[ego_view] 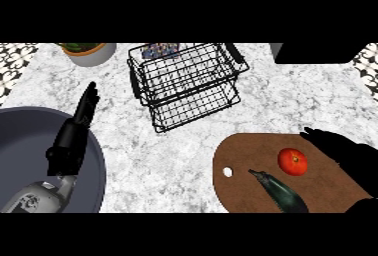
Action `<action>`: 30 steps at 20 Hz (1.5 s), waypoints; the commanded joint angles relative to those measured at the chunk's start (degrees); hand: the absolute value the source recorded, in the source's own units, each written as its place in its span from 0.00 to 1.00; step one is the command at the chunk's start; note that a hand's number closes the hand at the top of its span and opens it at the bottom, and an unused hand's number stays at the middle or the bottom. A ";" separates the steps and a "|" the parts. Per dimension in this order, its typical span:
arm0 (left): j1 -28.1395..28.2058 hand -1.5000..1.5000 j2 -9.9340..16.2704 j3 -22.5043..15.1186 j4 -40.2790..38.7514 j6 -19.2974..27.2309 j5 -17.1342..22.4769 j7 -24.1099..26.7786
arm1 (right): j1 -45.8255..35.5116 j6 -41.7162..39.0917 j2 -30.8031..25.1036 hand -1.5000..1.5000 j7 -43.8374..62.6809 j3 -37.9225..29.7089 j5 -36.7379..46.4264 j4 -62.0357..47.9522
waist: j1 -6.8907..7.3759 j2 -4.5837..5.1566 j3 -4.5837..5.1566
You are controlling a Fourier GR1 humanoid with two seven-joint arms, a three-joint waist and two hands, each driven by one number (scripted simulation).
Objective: Pick the tomato from the cutting board and place it in the tiered basket
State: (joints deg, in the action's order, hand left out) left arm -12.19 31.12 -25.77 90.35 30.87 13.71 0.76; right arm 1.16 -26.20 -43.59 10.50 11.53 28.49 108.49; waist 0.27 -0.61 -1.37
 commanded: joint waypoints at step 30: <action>-3.19 0.50 -7.97 -0.40 -5.07 1.13 2.51 0.56 | -8.18 1.86 14.16 0.00 -1.50 4.94 8.13 -14.79 | -0.80 0.85 1.38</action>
State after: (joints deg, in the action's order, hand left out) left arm -12.57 30.91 -25.81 89.35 31.01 14.94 2.57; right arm -5.35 -24.33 -31.66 8.93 16.34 36.88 94.57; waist 0.15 -0.68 -1.51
